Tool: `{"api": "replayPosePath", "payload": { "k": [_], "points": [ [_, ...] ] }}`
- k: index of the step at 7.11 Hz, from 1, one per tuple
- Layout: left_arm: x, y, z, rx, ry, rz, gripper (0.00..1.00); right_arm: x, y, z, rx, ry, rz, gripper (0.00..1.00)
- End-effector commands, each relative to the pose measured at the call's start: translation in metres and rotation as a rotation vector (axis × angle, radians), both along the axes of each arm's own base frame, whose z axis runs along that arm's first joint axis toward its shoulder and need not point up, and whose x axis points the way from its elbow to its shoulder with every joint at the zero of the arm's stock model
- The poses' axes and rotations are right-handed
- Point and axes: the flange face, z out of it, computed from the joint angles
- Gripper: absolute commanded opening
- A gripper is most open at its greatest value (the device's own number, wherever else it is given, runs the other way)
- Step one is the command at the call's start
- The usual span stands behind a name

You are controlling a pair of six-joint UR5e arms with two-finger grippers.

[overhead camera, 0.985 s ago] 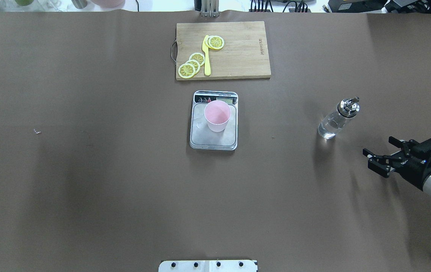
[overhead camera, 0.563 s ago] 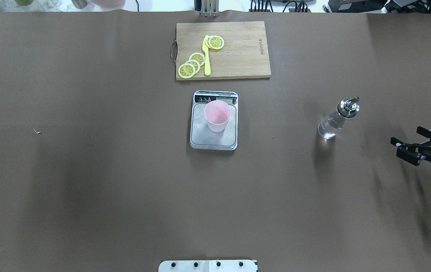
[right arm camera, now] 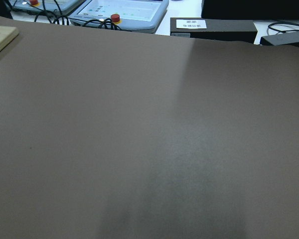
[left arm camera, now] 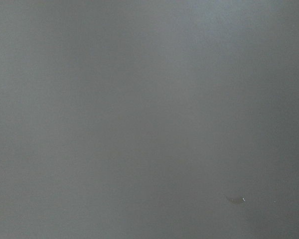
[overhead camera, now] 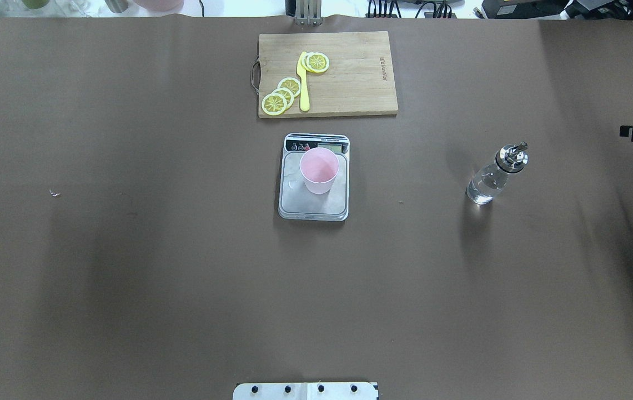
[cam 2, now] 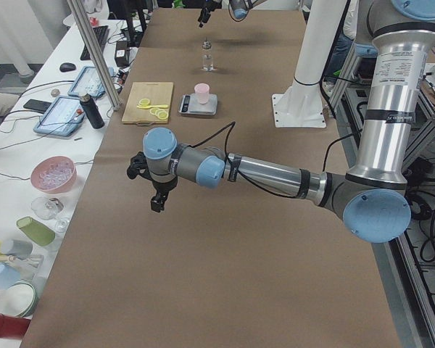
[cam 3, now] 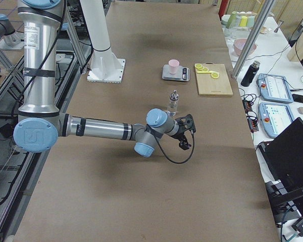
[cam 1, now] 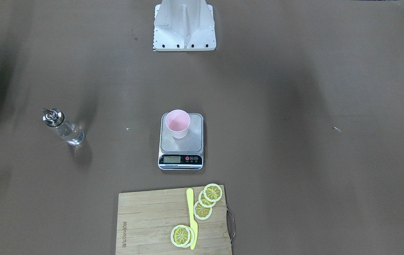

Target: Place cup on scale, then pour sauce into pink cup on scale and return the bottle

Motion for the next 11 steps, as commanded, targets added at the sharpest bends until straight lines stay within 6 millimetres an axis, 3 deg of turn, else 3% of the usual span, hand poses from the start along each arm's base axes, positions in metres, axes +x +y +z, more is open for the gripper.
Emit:
{"api": "replayPosePath", "payload": {
  "k": [1, 2, 4, 5, 6, 8, 10, 11],
  "points": [
    [-0.027, 0.023, 0.037, -0.008, -0.017, 0.005, 1.00, 0.036, -0.041, -0.017, -0.134, 0.003, -0.085, 1.00],
    [-0.033, 0.033, 0.052, -0.004, -0.023, 0.021, 1.00, 0.047, -0.056, -0.011, -0.174, 0.116, -0.048, 1.00],
    [-0.038, 0.037, 0.063, -0.102, -0.035, 0.014, 1.00, 0.093, -0.053, 0.006, -0.239, 0.218, -0.130, 1.00],
    [-0.039, 0.039, 0.066, -0.141, -0.037, 0.011, 1.00, 0.108, -0.056, 0.001, -0.298, 0.249, -0.169, 1.00],
    [-0.041, 0.041, 0.073, -0.171, -0.054, 0.008, 1.00, 0.112, -0.054, -0.010, -0.374, 0.253, -0.180, 1.00],
    [-0.048, 0.038, 0.076, -0.233, -0.122, -0.003, 1.00, 0.127, -0.025, -0.024, -0.385, 0.284, -0.242, 1.00],
    [-0.059, 0.042, 0.080, -0.242, -0.119, -0.024, 1.00, 0.131, -0.010, -0.063, -0.455, 0.277, -0.246, 1.00],
    [-0.059, 0.042, 0.079, -0.242, -0.117, -0.023, 1.00, 0.131, -0.005, -0.071, -0.471, 0.274, -0.249, 1.00]
  ]
}}
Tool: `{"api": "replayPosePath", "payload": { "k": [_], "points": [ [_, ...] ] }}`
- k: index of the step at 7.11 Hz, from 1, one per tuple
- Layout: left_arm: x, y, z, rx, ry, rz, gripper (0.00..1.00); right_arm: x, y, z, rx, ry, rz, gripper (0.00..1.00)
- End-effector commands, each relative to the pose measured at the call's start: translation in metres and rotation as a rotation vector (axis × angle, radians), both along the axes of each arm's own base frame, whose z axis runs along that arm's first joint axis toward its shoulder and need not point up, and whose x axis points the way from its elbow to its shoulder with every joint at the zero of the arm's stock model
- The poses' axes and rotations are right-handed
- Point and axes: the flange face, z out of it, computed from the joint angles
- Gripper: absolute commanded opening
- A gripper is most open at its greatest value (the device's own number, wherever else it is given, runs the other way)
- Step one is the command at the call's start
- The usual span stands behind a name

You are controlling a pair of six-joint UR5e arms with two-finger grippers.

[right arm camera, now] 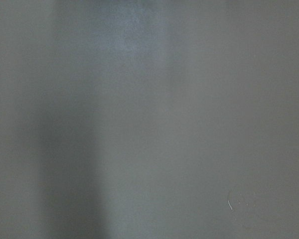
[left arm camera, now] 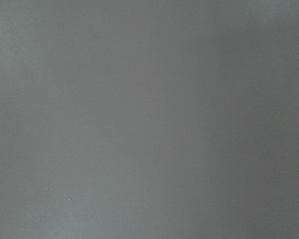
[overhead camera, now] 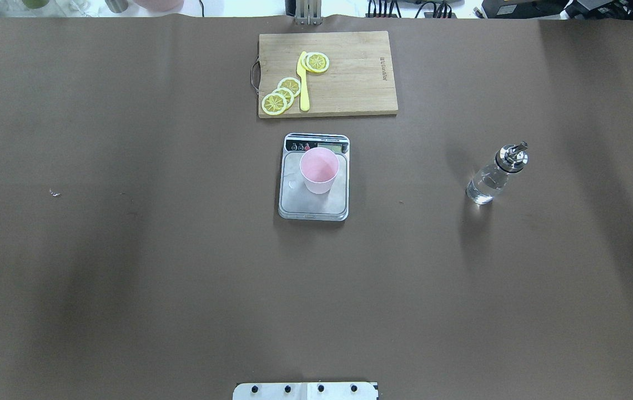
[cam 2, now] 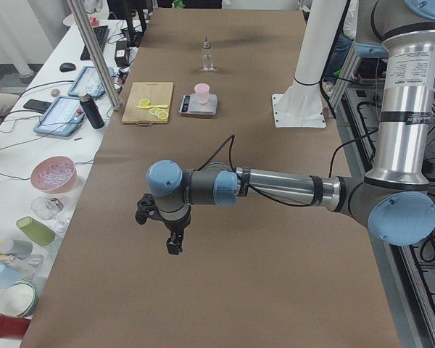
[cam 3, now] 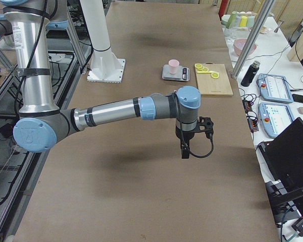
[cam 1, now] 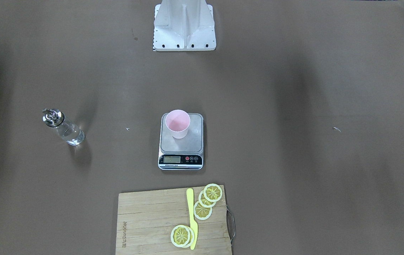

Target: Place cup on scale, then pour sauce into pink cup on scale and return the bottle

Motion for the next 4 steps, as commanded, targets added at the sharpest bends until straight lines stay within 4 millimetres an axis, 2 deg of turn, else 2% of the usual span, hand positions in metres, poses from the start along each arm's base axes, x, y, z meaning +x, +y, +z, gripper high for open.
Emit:
{"api": "replayPosePath", "payload": {
  "k": [1, 4],
  "points": [
    [-0.0013, 0.0002, 0.0003, -0.002, 0.001, -0.003, 1.00, -0.0007, 0.0089, -0.0159, -0.027, -0.011, -0.003, 1.00],
    [-0.0011, 0.0058, 0.0054, -0.012, 0.004, -0.003, 1.00, -0.0015, 0.0096, -0.0156, -0.031, -0.022, -0.003, 1.00]
  ]
}}
